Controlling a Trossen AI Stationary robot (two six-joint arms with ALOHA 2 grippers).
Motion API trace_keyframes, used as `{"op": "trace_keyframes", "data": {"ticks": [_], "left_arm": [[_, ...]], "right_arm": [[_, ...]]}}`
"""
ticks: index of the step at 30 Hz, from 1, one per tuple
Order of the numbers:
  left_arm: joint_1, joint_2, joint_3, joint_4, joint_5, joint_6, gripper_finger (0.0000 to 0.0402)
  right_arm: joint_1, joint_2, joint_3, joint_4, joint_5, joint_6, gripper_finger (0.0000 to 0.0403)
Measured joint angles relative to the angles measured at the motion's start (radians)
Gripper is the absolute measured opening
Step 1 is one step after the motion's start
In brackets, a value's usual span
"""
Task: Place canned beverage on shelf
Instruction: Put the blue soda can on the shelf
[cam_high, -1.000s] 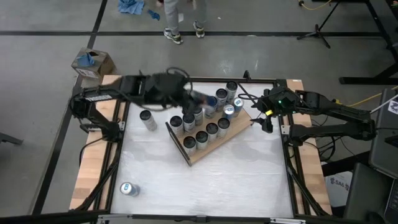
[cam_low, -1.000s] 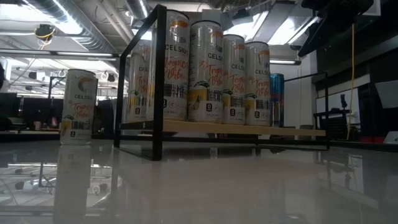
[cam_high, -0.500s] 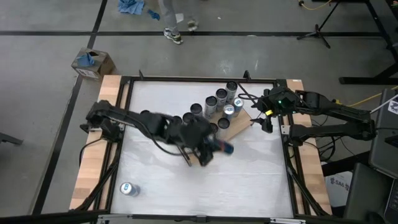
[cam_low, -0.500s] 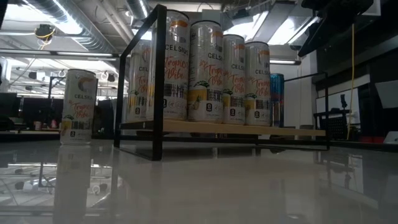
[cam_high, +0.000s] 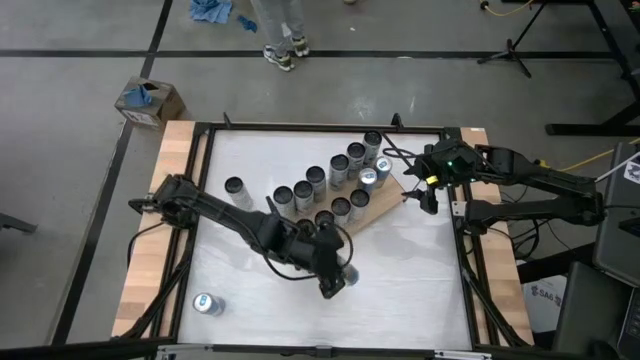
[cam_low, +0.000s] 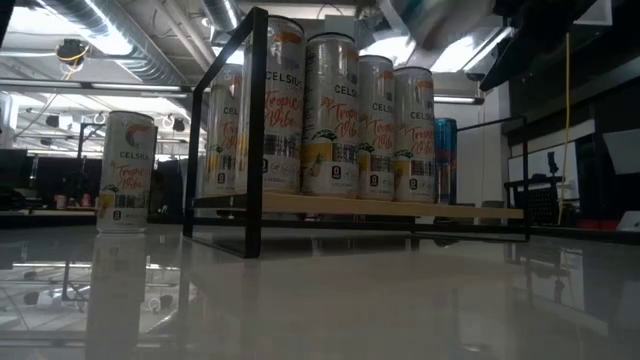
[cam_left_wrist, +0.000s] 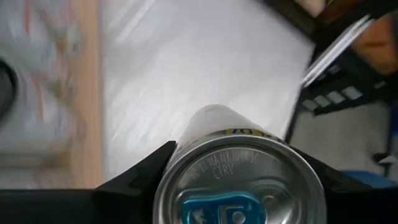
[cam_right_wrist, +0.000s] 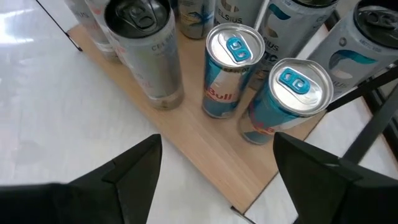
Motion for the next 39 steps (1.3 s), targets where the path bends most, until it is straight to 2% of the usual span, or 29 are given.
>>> {"op": "trace_keyframes", "data": {"ticks": [5, 15, 22, 28, 39], "left_arm": [[-0.015, 0.055, 0.0, -0.053, 0.028, -0.057, 0.0215], [-0.035, 0.134, 0.0, -0.07, 0.041, -0.076, 0.0215], [-0.046, 0.139, 0.002, -0.082, 0.004, -0.081, 0.0215], [-0.069, 0.142, 0.0, -0.096, 0.016, -0.086, 0.0215], [-0.118, 0.145, -0.002, -0.128, 0.023, -0.205, 0.0215]], "right_arm": [[0.0, 0.0, 0.0, 0.033, -0.043, 0.012, 0.0296], [0.0, 0.0, 0.0, 0.045, -0.049, 0.011, 0.0296], [0.0, 0.0, 0.0, 0.045, -0.049, 0.011, 0.0296], [0.0, 0.0, 0.0, 0.04, -0.049, 0.011, 0.0296], [0.0, 0.0, 0.0, 0.039, -0.049, 0.008, 0.0296]]}}
